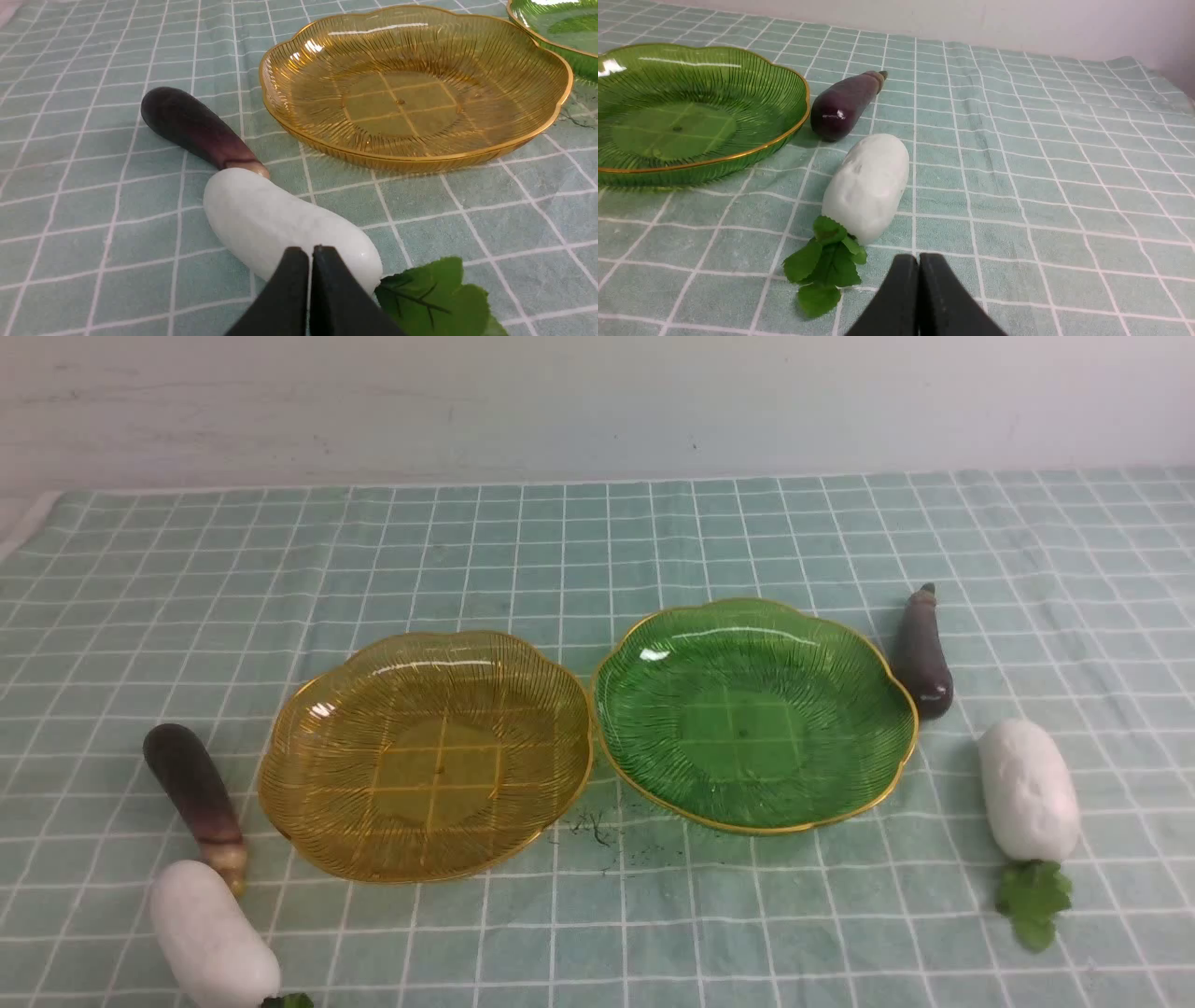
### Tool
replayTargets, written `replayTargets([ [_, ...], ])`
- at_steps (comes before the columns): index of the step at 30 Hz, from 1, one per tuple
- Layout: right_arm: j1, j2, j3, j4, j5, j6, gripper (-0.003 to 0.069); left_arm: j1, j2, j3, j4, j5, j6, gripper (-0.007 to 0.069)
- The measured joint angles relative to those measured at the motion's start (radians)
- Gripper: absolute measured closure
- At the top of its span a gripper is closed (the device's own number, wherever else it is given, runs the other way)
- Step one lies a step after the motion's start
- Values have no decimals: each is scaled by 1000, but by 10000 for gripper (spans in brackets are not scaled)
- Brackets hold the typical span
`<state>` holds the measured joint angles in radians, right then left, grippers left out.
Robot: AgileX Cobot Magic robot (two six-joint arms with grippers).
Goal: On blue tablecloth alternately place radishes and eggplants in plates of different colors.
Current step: 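Pick up the white radish and place it in the left plate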
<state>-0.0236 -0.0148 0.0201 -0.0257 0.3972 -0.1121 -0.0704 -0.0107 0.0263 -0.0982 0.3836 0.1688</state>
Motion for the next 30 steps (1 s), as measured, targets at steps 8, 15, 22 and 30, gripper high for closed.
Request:
replayTargets([
  [8, 0, 0, 0, 0, 0, 0, 671, 0, 0, 0, 0, 0, 0, 632],
  [15, 0, 0, 0, 0, 0, 0, 671, 0, 0, 2, -2, -18, -2, 632],
  [22, 0, 0, 0, 0, 0, 0, 671, 0, 0, 2, -290, -192, -180, 632],
  [30, 0, 0, 0, 0, 0, 0, 671, 0, 0, 2, -565, -310, -225, 632],
])
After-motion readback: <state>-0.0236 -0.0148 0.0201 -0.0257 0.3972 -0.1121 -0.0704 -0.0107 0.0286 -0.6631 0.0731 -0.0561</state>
